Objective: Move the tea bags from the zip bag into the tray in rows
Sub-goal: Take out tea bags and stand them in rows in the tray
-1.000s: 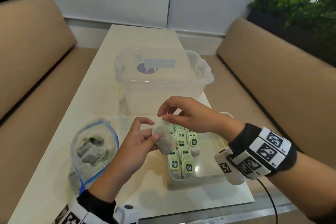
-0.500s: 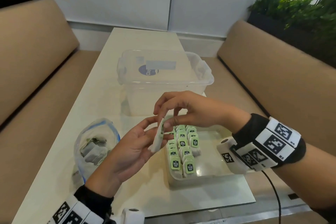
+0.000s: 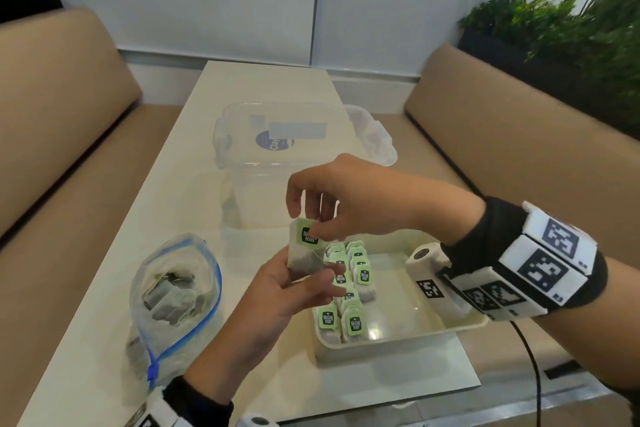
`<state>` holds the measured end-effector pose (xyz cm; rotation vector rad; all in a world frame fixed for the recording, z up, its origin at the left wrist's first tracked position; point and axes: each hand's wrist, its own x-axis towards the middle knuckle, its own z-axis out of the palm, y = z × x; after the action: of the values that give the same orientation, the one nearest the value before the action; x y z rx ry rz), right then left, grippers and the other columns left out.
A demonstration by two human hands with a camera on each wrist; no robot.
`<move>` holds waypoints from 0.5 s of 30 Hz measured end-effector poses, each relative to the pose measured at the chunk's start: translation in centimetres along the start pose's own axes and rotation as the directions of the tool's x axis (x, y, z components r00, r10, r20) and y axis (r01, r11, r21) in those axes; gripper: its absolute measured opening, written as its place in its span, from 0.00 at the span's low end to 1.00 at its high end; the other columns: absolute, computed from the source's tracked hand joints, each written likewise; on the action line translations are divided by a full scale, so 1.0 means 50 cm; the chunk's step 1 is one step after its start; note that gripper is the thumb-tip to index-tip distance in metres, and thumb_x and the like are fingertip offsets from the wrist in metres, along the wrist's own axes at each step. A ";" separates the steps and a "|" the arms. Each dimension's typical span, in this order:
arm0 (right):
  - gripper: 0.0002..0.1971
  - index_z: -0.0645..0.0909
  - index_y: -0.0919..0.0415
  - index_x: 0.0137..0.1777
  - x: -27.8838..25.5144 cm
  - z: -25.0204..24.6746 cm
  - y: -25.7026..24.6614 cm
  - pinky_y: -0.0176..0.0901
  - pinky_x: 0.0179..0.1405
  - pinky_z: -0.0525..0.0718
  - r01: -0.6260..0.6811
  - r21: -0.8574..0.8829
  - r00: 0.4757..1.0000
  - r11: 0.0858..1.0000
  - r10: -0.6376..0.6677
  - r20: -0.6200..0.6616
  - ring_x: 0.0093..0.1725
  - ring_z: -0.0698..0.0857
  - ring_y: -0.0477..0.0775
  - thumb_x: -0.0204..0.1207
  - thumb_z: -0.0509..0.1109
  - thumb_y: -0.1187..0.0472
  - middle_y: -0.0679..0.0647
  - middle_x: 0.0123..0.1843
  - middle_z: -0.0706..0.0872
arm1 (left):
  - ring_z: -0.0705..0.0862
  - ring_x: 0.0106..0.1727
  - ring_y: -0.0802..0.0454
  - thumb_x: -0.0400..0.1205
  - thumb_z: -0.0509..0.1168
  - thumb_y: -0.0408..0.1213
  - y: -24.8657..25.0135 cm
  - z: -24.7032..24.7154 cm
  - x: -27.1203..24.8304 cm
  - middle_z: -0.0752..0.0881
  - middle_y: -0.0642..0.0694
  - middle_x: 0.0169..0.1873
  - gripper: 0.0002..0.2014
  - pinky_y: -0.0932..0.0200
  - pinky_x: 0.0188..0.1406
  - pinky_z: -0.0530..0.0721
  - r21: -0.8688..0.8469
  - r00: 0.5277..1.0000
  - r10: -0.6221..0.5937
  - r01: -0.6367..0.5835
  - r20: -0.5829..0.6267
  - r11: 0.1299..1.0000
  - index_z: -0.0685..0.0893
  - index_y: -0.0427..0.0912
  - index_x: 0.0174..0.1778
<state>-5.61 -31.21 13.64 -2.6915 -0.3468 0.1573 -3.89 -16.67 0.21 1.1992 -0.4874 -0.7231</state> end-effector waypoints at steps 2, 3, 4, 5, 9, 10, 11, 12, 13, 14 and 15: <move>0.09 0.79 0.52 0.44 -0.005 -0.002 -0.008 0.31 0.34 0.82 0.034 -0.058 0.999 0.998 -0.036 -0.032 0.32 0.85 0.43 0.69 0.75 0.63 0.40 0.33 0.81 | 0.90 0.46 0.41 0.71 0.74 0.40 -0.005 0.004 0.005 0.91 0.42 0.48 0.21 0.58 0.45 0.87 -0.031 0.999 0.024 -0.025 -0.040 0.999 0.82 0.45 0.59; 0.08 0.80 0.52 0.42 -0.007 -0.003 -0.012 0.30 0.35 0.80 0.052 -0.095 0.998 0.994 -0.056 -0.041 0.32 0.83 0.41 0.69 0.75 0.64 0.40 0.32 0.81 | 0.90 0.46 0.42 0.70 0.72 0.40 -0.009 0.004 0.007 0.91 0.42 0.48 0.19 0.58 0.45 0.87 -0.036 0.999 0.024 -0.025 -0.048 0.999 0.83 0.45 0.58; 0.06 0.82 0.54 0.41 -0.008 -0.005 -0.015 0.29 0.35 0.79 0.068 -0.125 0.997 0.990 -0.074 -0.038 0.31 0.81 0.40 0.68 0.75 0.65 0.40 0.31 0.80 | 0.90 0.46 0.42 0.69 0.71 0.40 -0.012 0.007 0.007 0.91 0.43 0.48 0.18 0.57 0.46 0.88 -0.031 0.999 0.018 -0.019 -0.045 0.999 0.85 0.44 0.55; 0.05 0.84 0.55 0.40 -0.008 -0.006 -0.018 0.28 0.35 0.78 0.078 -0.145 0.996 0.986 -0.082 -0.025 0.30 0.80 0.38 0.67 0.75 0.66 0.39 0.29 0.80 | 0.90 0.46 0.42 0.68 0.71 0.40 -0.015 0.009 0.008 0.91 0.43 0.48 0.15 0.57 0.47 0.88 -0.018 0.999 0.008 -0.009 -0.033 1.000 0.87 0.44 0.51; 0.07 0.89 0.55 0.42 -0.009 -0.008 -0.027 0.25 0.35 0.77 0.071 -0.203 0.997 0.977 -0.070 0.009 0.29 0.79 0.35 0.70 0.72 0.67 0.38 0.29 0.81 | 0.90 0.45 0.43 0.68 0.76 0.39 -0.017 0.023 0.009 0.91 0.43 0.50 0.18 0.55 0.46 0.88 -0.021 1.000 -0.013 0.013 0.013 1.000 0.86 0.43 0.54; 0.08 0.89 0.55 0.43 -0.011 -0.008 -0.028 0.26 0.36 0.77 0.071 -0.218 0.997 0.973 -0.070 0.009 0.29 0.79 0.36 0.70 0.71 0.67 0.39 0.30 0.81 | 0.90 0.44 0.44 0.66 0.76 0.41 -0.017 0.024 0.010 0.91 0.43 0.49 0.18 0.56 0.44 0.88 -0.030 1.000 -0.007 0.007 0.002 1.000 0.87 0.42 0.51; 0.08 0.89 0.54 0.43 -0.012 -0.009 -0.027 0.25 0.36 0.76 0.071 -0.229 0.997 0.971 -0.071 0.009 0.29 0.78 0.36 0.70 0.71 0.67 0.40 0.31 0.81 | 0.90 0.43 0.45 0.65 0.75 0.43 -0.017 0.025 0.012 0.91 0.43 0.47 0.17 0.58 0.43 0.87 -0.034 1.000 -0.004 0.003 -0.011 0.999 0.89 0.42 0.48; 0.08 0.89 0.54 0.44 -0.014 -0.010 -0.026 0.25 0.37 0.75 0.069 -0.234 0.998 0.970 -0.068 0.011 0.30 0.78 0.36 0.70 0.71 0.66 0.40 0.31 0.82 | 0.90 0.43 0.46 0.64 0.73 0.44 -0.018 0.024 0.014 0.91 0.43 0.47 0.16 0.59 0.42 0.87 -0.033 1.000 -0.002 0.001 -0.020 0.999 0.90 0.43 0.46; 0.09 0.89 0.54 0.44 -0.016 -0.011 -0.023 0.24 0.38 0.75 0.065 -0.234 0.998 0.970 -0.063 0.017 0.31 0.79 0.36 0.71 0.71 0.66 0.41 0.33 0.83 | 0.90 0.43 0.47 0.65 0.73 0.43 -0.019 0.023 0.015 0.91 0.44 0.47 0.15 0.60 0.42 0.87 -0.027 1.000 0.000 -0.001 -0.025 1.000 0.91 0.44 0.46; 0.09 0.89 0.54 0.45 -0.018 -0.012 -0.020 0.23 0.39 0.75 0.065 -0.226 0.998 0.972 -0.062 0.022 0.32 0.79 0.36 0.71 0.71 0.66 0.42 0.34 0.85 | 0.90 0.43 0.47 0.67 0.74 0.42 -0.020 0.020 0.016 0.92 0.44 0.47 0.12 0.60 0.42 0.86 -0.014 1.000 0.003 -0.004 -0.031 1.000 0.91 0.44 0.46; 0.09 0.89 0.54 0.45 -0.021 -0.012 -0.016 0.23 0.39 0.75 0.070 -0.207 0.998 0.976 -0.066 0.024 0.32 0.80 0.36 0.71 0.70 0.67 0.42 0.36 0.88 | 0.90 0.44 0.48 0.69 0.77 0.41 -0.021 0.015 0.016 0.92 0.45 0.47 0.10 0.60 0.42 0.86 0.010 0.999 0.007 -0.007 -0.036 1.000 0.92 0.46 0.45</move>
<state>-6.71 -31.02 14.59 -2.8807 -0.4845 0.1295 -4.12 -17.97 -0.56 1.2169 -0.4658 -0.6929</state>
